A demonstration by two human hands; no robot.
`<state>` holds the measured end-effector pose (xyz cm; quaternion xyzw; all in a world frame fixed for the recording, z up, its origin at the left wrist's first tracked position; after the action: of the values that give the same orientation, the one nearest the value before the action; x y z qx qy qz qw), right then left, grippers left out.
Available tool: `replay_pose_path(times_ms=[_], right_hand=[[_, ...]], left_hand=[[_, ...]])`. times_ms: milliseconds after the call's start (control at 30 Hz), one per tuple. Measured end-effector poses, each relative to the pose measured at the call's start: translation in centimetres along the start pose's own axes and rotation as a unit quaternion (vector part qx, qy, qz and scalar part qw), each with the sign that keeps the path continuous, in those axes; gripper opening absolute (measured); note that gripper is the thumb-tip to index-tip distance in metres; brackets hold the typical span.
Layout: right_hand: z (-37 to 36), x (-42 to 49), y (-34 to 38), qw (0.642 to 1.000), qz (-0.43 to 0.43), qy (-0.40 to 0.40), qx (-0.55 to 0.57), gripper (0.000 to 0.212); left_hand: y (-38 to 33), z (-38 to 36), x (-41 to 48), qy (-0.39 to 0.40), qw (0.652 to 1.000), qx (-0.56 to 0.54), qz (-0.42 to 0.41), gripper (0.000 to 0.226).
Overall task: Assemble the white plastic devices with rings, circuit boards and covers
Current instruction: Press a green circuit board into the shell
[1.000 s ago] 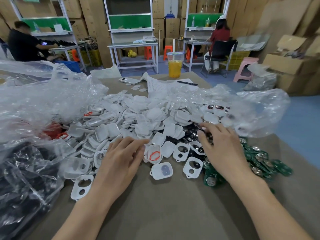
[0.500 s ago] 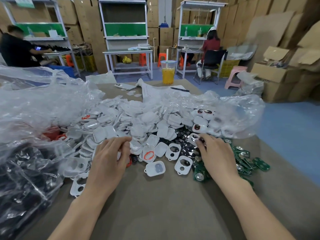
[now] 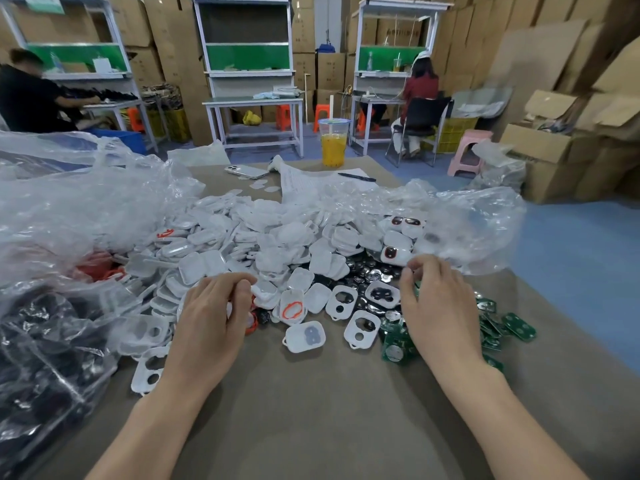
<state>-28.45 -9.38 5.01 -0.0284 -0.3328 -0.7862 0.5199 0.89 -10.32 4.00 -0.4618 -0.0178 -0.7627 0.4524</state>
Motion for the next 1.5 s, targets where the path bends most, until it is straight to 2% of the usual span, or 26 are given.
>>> replay_pose_path(times_ms=[133, 233, 400, 533, 733, 867, 1000, 1100, 1200, 1300, 1367, 1433, 1500], right_hand=[[0.0, -1.0, -0.1, 0.986, 0.064, 0.061, -0.143, 0.04], [-0.6, -2.3, -0.6, 0.976, 0.089, 0.109, -0.166, 0.036], [-0.5, -3.1, -0.6, 0.981, 0.113, 0.044, -0.148, 0.029], [0.8, -3.7, -0.4, 0.988, 0.132, -0.062, -0.06, 0.023], [-0.4, -4.0, -1.0, 0.982, 0.145, 0.009, -0.12, 0.036], [-0.2, -4.0, -0.7, 0.983, 0.168, -0.008, -0.072, 0.03], [0.4, -4.5, -0.3, 0.982, 0.184, -0.029, -0.003, 0.037], [1.9, -3.9, -0.2, 0.979, 0.121, -0.015, 0.16, 0.038], [2.4, -2.3, 2.4, 0.94, 0.054, 0.07, 0.33, 0.044], [2.0, -0.5, 6.6, 0.938, 0.085, 0.093, 0.324, 0.052], [1.1, -0.4, 9.2, 0.946, 0.142, 0.107, 0.272, 0.057], [0.3, -1.1, 11.2, 0.951, 0.215, 0.068, 0.21, 0.06], [-0.5, -2.0, 12.2, 0.947, 0.241, 0.035, 0.212, 0.054]], left_hand=[[-0.4, -0.2, 0.0, -0.002, 1.0, 0.003, -0.008, 0.026], [-0.9, 0.2, 0.0, -0.022, 1.0, -0.01, -0.018, 0.028], [-1.6, 1.0, -0.1, -0.067, 0.997, -0.014, -0.033, 0.031], [-1.7, 1.0, -0.1, -0.079, 0.996, -0.024, -0.037, 0.029], [-1.2, 1.4, -0.1, -0.133, 0.991, -0.02, -0.021, 0.03], [-1.3, 1.6, -0.1, -0.131, 0.991, -0.022, -0.013, 0.028], [-2.4, 1.5, -0.1, -0.123, 0.991, -0.036, -0.037, 0.022], [-3.5, 1.1, -0.2, -0.109, 0.992, -0.039, -0.054, 0.023], [-4.5, 0.6, 0.0, -0.097, 0.992, -0.041, -0.075, 0.024], [-5.0, 0.3, 0.2, -0.073, 0.992, -0.059, -0.083, 0.017], [-5.0, -0.1, 0.3, -0.057, 0.991, -0.117, -0.031, 0.013], [-5.0, -0.8, 0.3, -0.035, 0.975, -0.22, 0.019, 0.018], [-5.0, -1.4, 0.4, -0.002, 0.954, -0.298, 0.029, 0.025]])
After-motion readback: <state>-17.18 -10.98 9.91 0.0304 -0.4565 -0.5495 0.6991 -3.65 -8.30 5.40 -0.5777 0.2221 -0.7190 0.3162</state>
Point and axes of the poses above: each hand's wrist, its own x-axis towards the middle knuckle, its own z-axis out of the back of the hand, y = z × x, the point moved 4 cm from there along x, towards the middle knuckle, and after that the axes turned 12 degrees about -z, right-handed, at the moved point
